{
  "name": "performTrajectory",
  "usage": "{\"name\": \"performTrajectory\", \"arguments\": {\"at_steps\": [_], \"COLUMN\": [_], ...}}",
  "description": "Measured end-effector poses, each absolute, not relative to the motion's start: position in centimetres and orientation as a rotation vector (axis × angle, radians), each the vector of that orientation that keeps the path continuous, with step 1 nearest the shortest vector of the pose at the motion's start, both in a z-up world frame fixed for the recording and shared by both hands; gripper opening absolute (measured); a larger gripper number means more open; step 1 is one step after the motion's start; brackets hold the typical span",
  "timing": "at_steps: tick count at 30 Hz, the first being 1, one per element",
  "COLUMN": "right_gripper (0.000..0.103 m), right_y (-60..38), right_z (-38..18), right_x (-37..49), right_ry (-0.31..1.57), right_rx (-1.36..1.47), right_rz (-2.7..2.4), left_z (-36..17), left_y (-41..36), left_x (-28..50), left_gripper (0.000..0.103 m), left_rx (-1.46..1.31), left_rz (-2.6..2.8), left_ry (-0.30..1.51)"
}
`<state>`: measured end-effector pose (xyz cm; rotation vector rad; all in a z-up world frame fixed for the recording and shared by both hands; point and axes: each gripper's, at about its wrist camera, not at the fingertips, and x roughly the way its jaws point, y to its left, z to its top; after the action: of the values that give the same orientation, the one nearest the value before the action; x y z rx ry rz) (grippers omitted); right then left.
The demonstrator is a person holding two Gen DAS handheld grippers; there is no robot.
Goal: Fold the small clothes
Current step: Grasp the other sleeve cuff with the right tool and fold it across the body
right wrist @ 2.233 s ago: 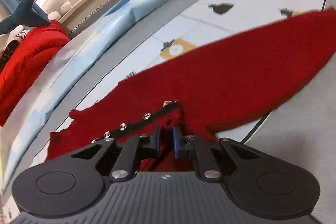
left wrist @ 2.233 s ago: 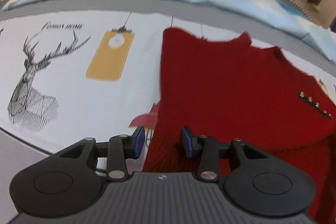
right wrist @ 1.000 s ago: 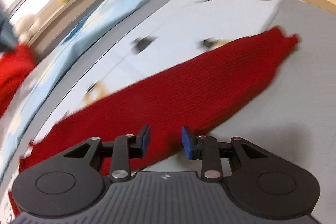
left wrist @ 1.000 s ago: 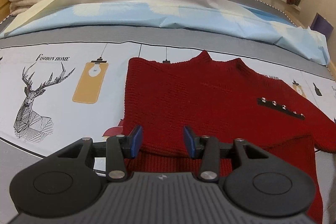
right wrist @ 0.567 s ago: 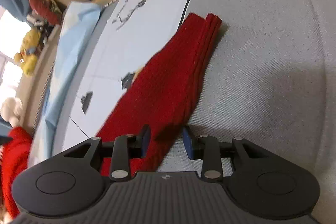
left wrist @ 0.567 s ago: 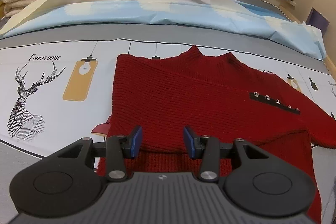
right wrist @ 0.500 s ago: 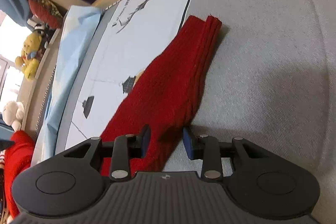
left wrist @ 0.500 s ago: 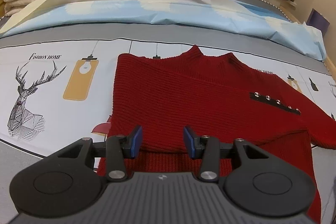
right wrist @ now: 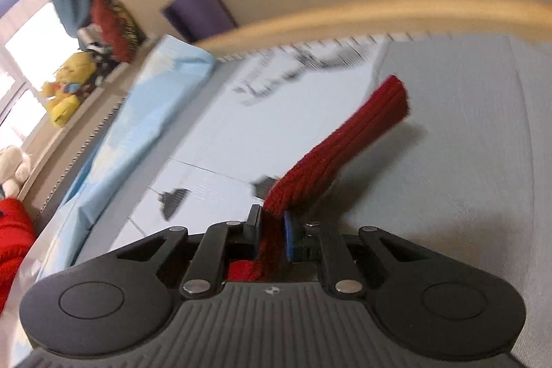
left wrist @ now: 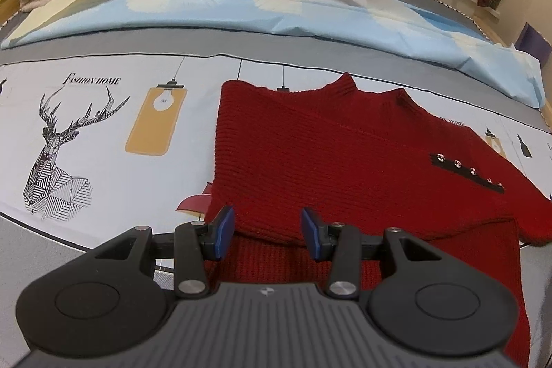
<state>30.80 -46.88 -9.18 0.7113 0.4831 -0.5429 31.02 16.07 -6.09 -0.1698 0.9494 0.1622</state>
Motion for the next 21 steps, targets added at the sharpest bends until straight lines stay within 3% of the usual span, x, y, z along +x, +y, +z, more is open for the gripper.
{"name": "performTrajectory", "arguments": {"at_steps": [14,21], "right_gripper": [0.012,0.012], "right_y": [-36.9,-23.0], "right_z": [-4.5,-0.5], "right_x": [33.2,31.8], "right_ry": [0.438,0.345], "right_rx": [0.424,0.181], "right_rz": [-0.396,0.001], "left_z": [-5.6,-5.2], "left_y": [17.2,18.3], "left_x": [30.3,30.1], "left_gripper": [0.048,0.048], "left_rx": [-0.186,-0.202], "left_rz": [0.164,0.198], "left_ry": [0.943,0.928]}}
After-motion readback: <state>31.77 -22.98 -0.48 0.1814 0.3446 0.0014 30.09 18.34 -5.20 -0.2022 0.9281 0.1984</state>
